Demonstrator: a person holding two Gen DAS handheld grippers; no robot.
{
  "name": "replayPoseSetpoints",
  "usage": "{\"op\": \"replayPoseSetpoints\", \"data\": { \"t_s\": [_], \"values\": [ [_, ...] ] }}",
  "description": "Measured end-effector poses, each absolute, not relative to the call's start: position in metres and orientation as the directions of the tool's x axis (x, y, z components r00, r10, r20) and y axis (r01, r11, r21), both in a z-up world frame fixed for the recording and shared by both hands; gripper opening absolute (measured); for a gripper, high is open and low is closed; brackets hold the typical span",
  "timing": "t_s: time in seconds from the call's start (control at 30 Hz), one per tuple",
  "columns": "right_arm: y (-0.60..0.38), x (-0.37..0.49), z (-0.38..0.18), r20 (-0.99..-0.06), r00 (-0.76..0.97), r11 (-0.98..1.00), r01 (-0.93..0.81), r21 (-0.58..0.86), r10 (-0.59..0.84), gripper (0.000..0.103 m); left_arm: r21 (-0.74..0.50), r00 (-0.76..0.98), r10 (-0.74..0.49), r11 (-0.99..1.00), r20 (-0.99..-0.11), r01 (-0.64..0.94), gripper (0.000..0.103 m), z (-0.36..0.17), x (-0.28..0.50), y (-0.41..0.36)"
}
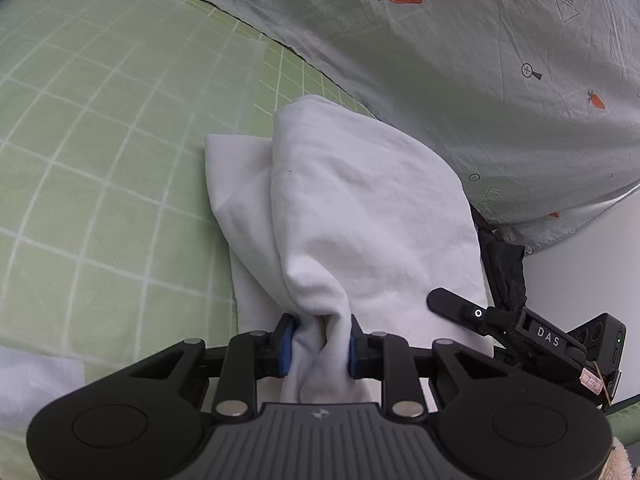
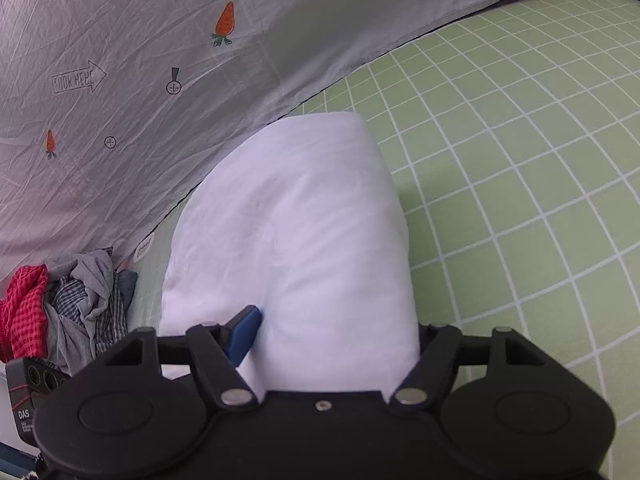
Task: Fold clothes
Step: 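Carry the white bundle with the left tool while the right tool supports it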
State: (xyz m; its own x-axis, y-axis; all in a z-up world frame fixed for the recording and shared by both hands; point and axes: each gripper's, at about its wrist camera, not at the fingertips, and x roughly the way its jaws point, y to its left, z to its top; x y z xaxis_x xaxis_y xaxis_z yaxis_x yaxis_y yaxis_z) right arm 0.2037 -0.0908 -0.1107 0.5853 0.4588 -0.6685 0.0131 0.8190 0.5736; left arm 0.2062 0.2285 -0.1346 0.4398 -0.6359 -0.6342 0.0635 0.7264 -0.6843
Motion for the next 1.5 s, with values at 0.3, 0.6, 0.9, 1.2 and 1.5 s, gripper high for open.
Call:
{"op": "replayPoseSetpoints", "data": {
  "t_s": [0.3, 0.6, 0.9, 1.2, 1.5],
  "values": [
    [-0.119, 0.173, -0.089, -0.604, 0.650, 0.780, 0.028, 0.625, 0.461, 0.040, -0.671, 0.413, -0.656, 0.730, -0.631, 0.135, 0.018, -0.105, 0.198, 0.195],
    [-0.200, 0.111, -0.073, -0.600, 0.724, 0.765, 0.158, 0.624, 0.340, 0.040, -0.683, 0.314, -0.726, 0.685, -0.612, 0.253, 0.017, -0.087, 0.180, 0.114],
    [-0.312, 0.073, -0.080, -0.603, 0.746, 0.710, 0.259, 0.655, 0.284, 0.040, -0.654, 0.269, -0.727, 0.686, -0.632, 0.318, 0.017, -0.076, 0.160, -0.003],
    [-0.486, 0.074, -0.052, -0.586, 0.763, 0.759, 0.203, 0.618, 0.273, 0.040, -0.661, 0.280, -0.753, 0.658, -0.596, 0.362, 0.017, -0.054, 0.166, -0.183],
    [-0.658, 0.128, 0.009, -0.533, 0.812, 0.849, 0.091, 0.521, 0.240, 0.040, -0.713, 0.318, -0.826, 0.563, -0.465, 0.418, 0.017, -0.024, 0.219, -0.343]
  ]
}}
